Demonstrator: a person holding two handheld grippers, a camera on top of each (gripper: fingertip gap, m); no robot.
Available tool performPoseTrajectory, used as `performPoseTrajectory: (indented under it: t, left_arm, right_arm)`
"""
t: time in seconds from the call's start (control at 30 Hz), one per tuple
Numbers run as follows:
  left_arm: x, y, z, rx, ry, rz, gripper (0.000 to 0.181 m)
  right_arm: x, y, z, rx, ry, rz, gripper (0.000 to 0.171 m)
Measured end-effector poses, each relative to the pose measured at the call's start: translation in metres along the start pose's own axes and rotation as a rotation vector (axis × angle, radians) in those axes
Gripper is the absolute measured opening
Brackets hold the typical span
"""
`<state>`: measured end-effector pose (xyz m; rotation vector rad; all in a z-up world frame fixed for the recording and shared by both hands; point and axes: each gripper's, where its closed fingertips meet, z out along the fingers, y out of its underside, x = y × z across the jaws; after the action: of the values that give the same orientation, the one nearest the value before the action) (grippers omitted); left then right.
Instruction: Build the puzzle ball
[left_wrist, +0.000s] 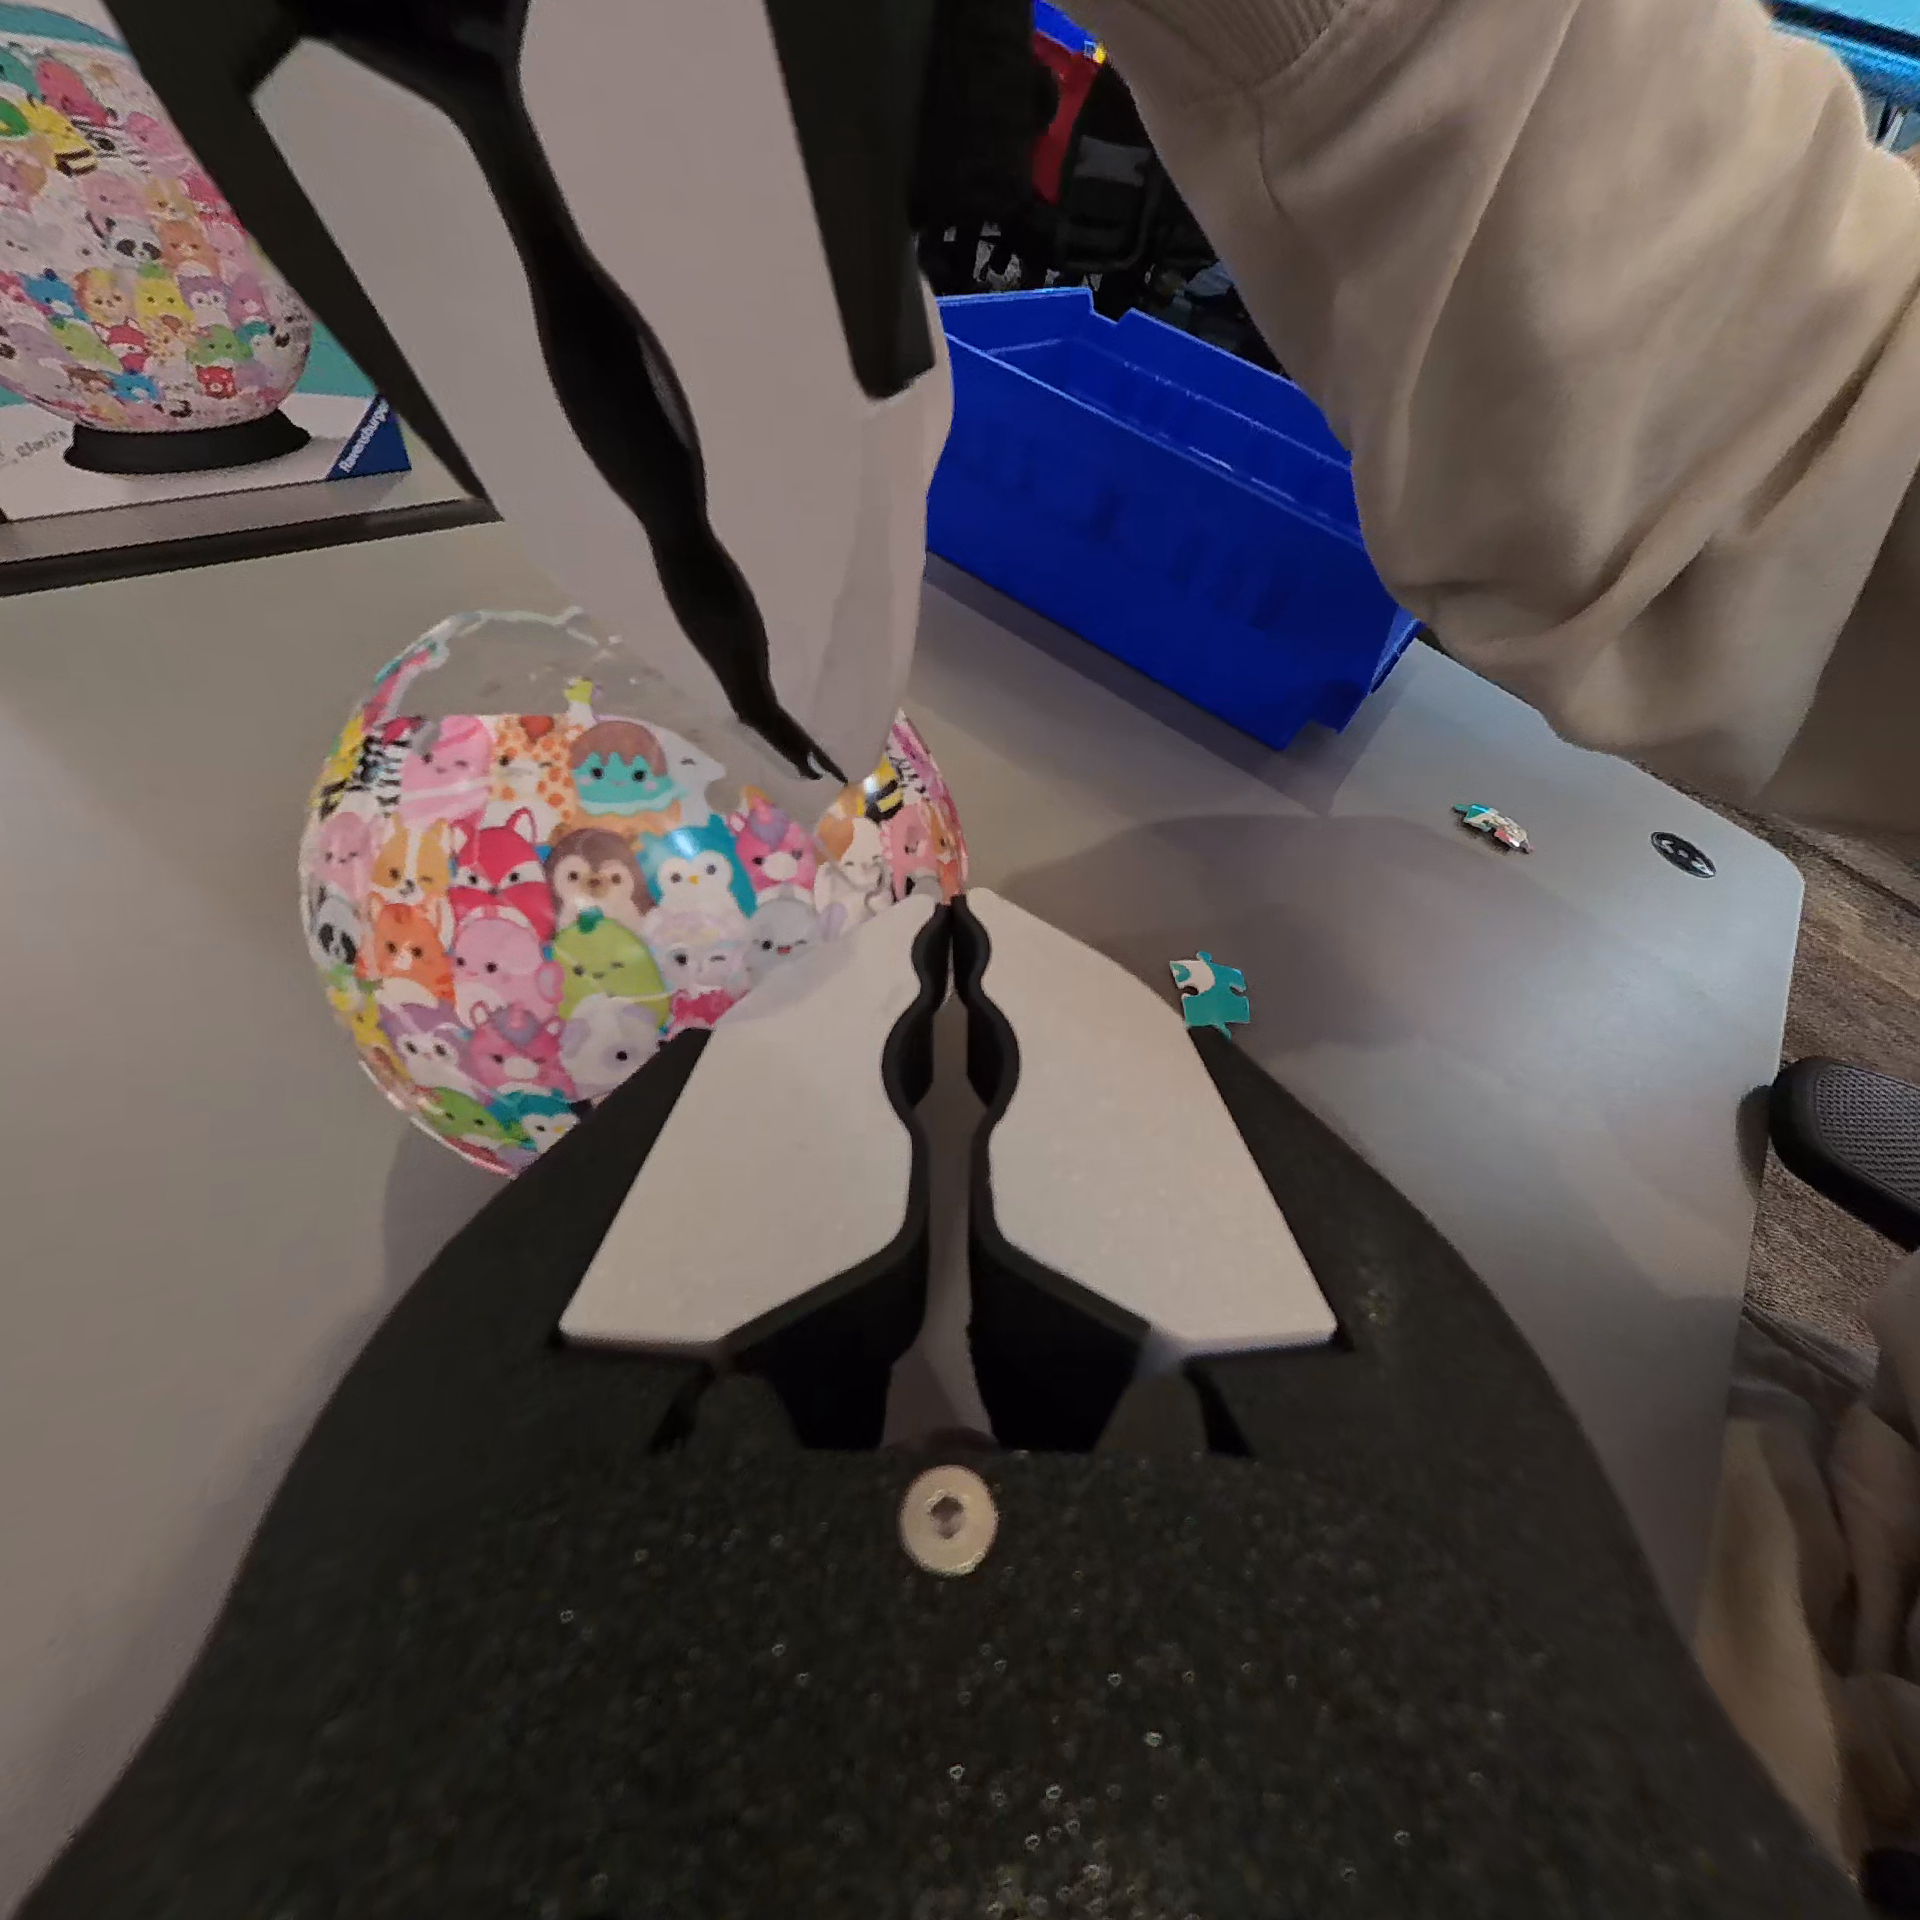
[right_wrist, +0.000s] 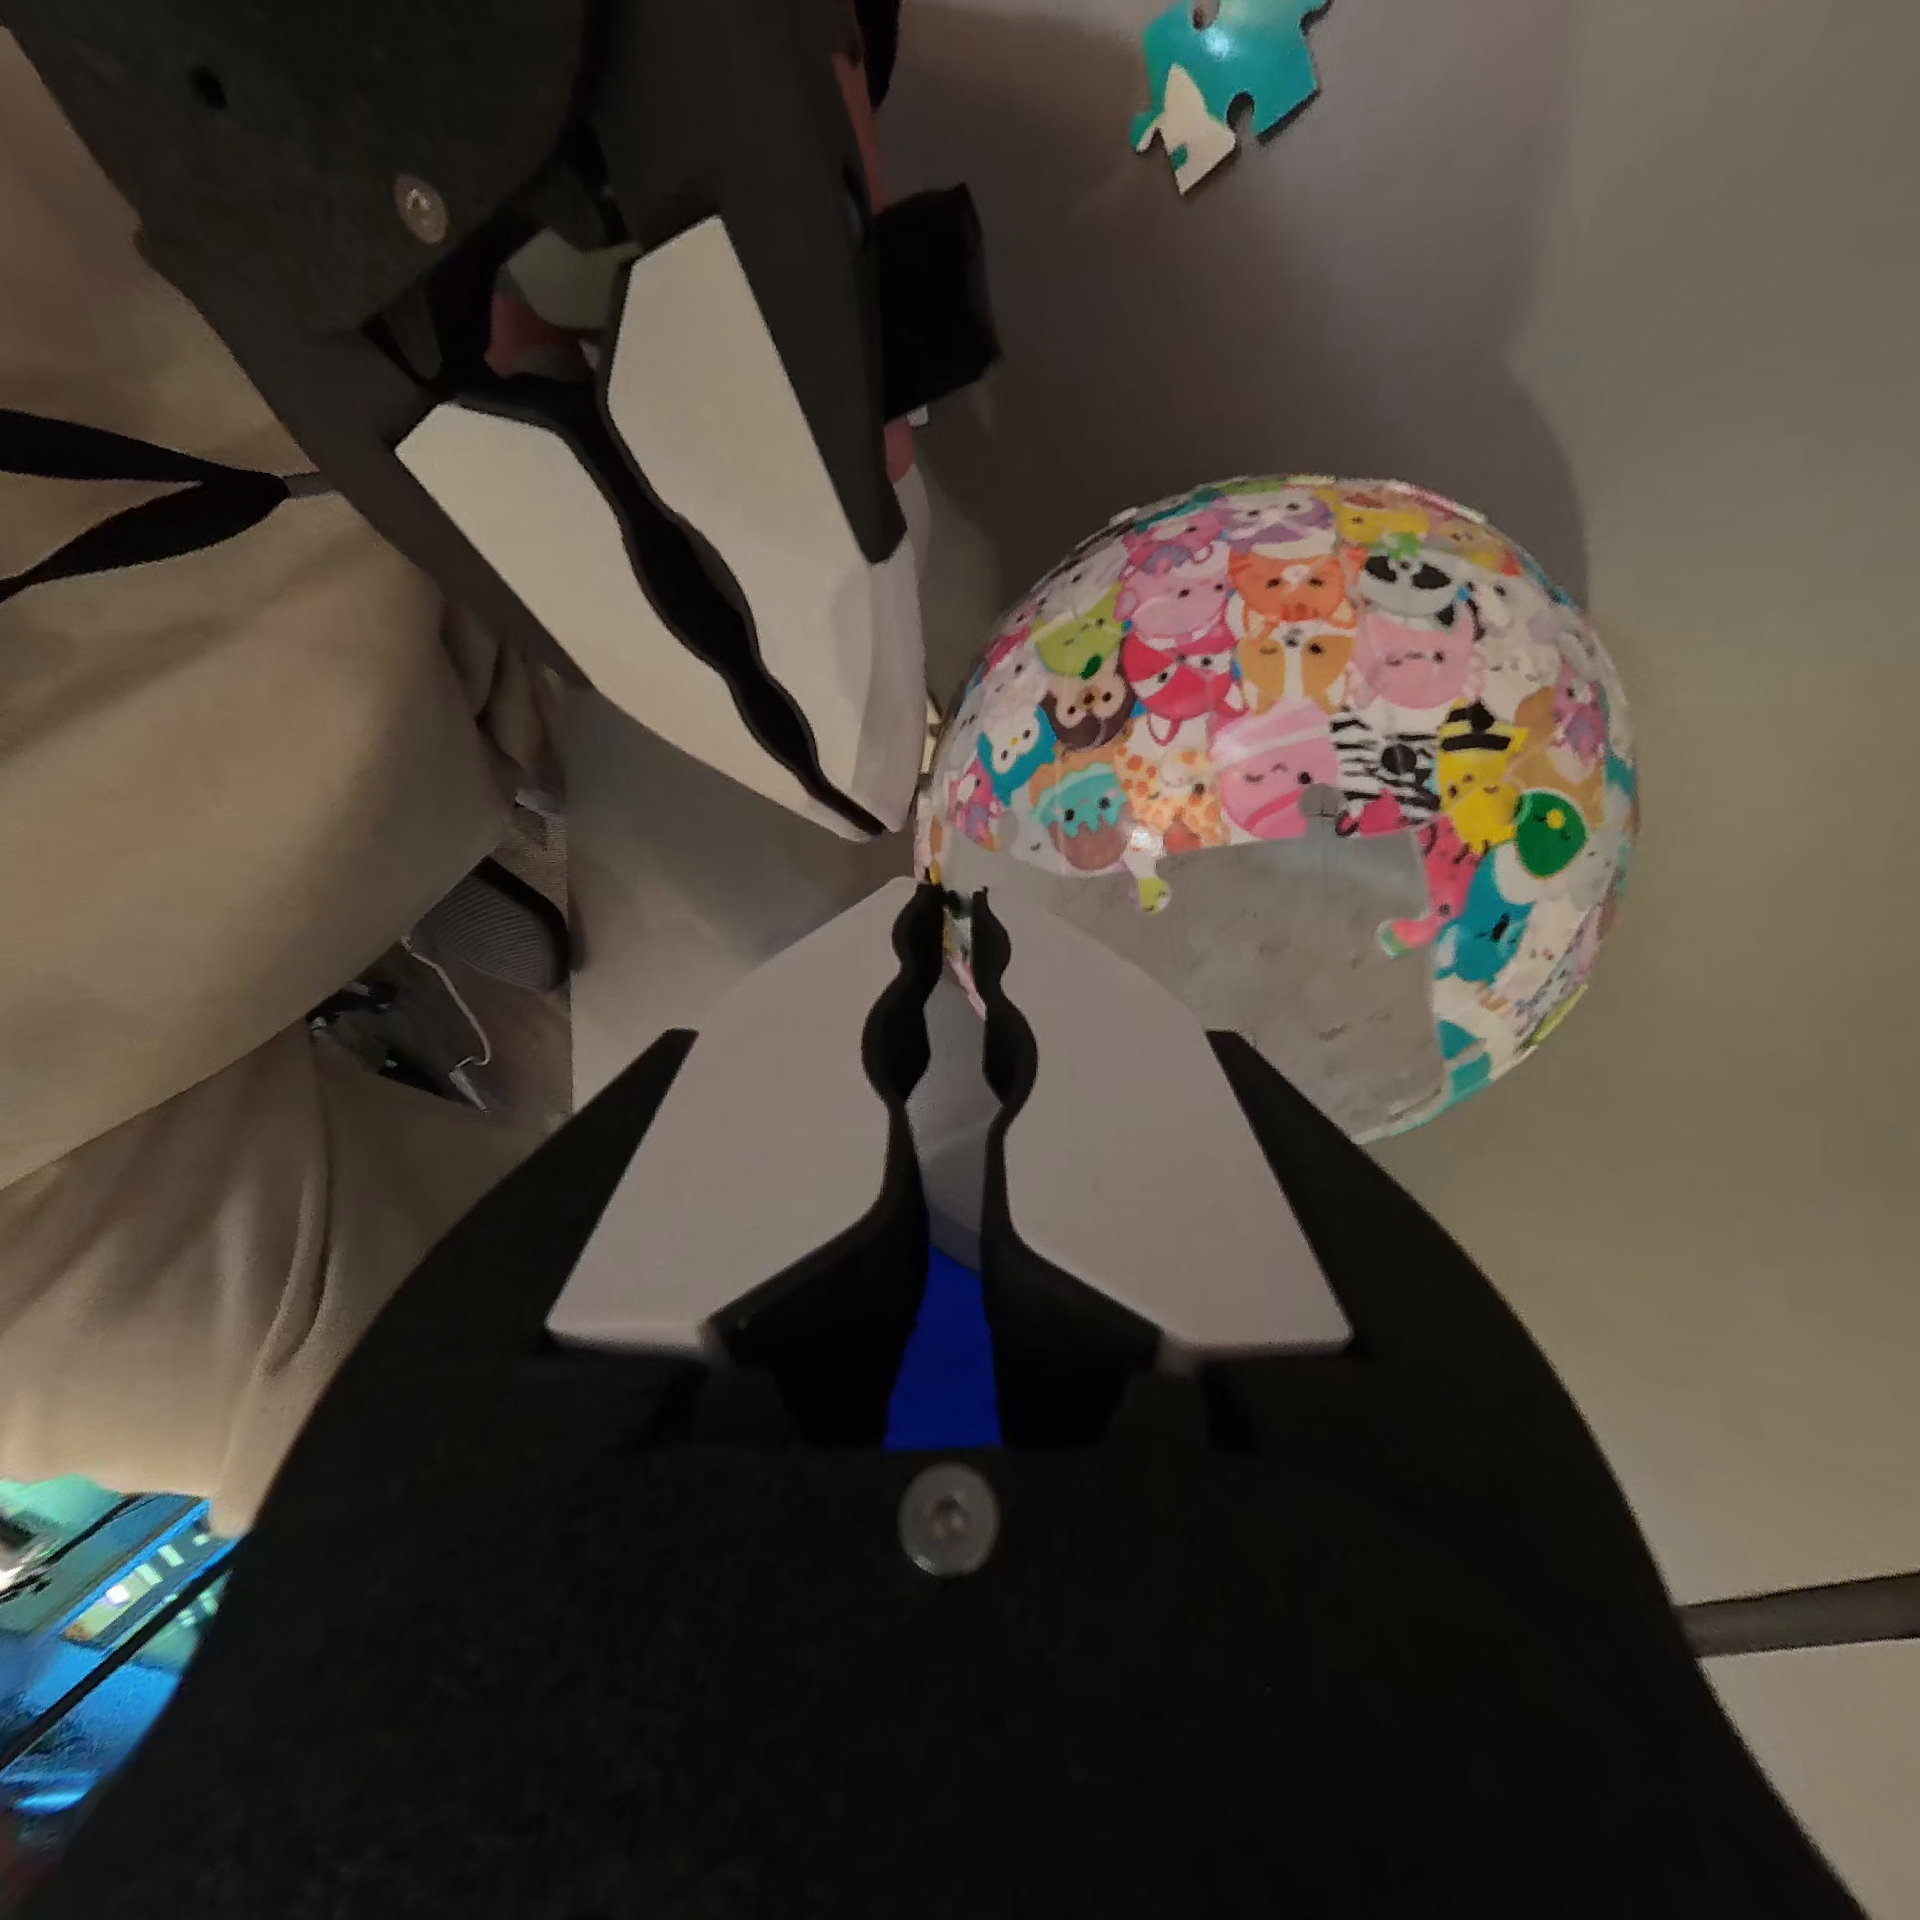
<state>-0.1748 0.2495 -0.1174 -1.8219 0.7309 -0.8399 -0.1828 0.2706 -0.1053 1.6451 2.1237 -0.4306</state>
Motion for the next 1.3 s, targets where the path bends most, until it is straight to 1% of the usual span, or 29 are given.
performPoseTrajectory:
  t: [0.1, 0.23, 0.3, 0.4, 0.5, 0.57, 0.8, 1.13, 1.23, 1.3]
  left_arm:
    - [0.0, 0.0, 0.0, 0.0, 0.004, -0.005, 0.0]
    - [0.0, 0.0, 0.0, 0.003, 0.001, -0.007, 0.0]
    - [0.0, 0.0, 0.0, 0.004, 0.003, -0.009, 0.0]
    - [-0.001, 0.0, 0.0, 0.005, -0.003, -0.009, 0.0]
    - [0.0, 0.001, 0.001, 0.004, -0.011, -0.01, 0.0]
    - [0.0, 0.001, 0.001, 0.005, -0.014, -0.012, 0.0]
    - [-0.001, 0.002, 0.0, 0.008, -0.031, -0.018, 0.0]
    - [0.0, -0.002, 0.003, 0.012, -0.033, -0.013, 0.0]
    - [0.0, -0.002, 0.003, 0.012, -0.038, -0.006, 0.0]
    - [0.0, -0.003, 0.002, 0.014, -0.043, -0.003, 0.0]
  right_arm:
    - [-0.005, 0.0, -0.003, 0.061, 0.013, -0.042, 0.008]
    - [-0.012, -0.002, -0.017, 0.294, 0.022, -0.07, 0.013]
    - [-0.01, -0.001, -0.016, 0.406, 0.036, -0.061, 0.016]
    - [0.0, 0.009, -0.009, 0.51, 0.111, -0.031, 0.016]
    - [0.001, 0.009, -0.012, 0.632, 0.131, -0.036, 0.017]
    - [-0.002, 0.01, -0.009, 0.65, 0.126, -0.044, 0.017]
    - [-0.005, 0.006, 0.006, 0.632, 0.122, -0.043, 0.019]
    - [-0.005, 0.008, 0.007, 0.689, 0.11, -0.029, 0.02]
    - [0.001, 0.011, 0.008, 0.675, 0.14, -0.007, 0.019]
    - [-0.002, 0.011, 0.01, 0.676, 0.121, -0.015, 0.019]
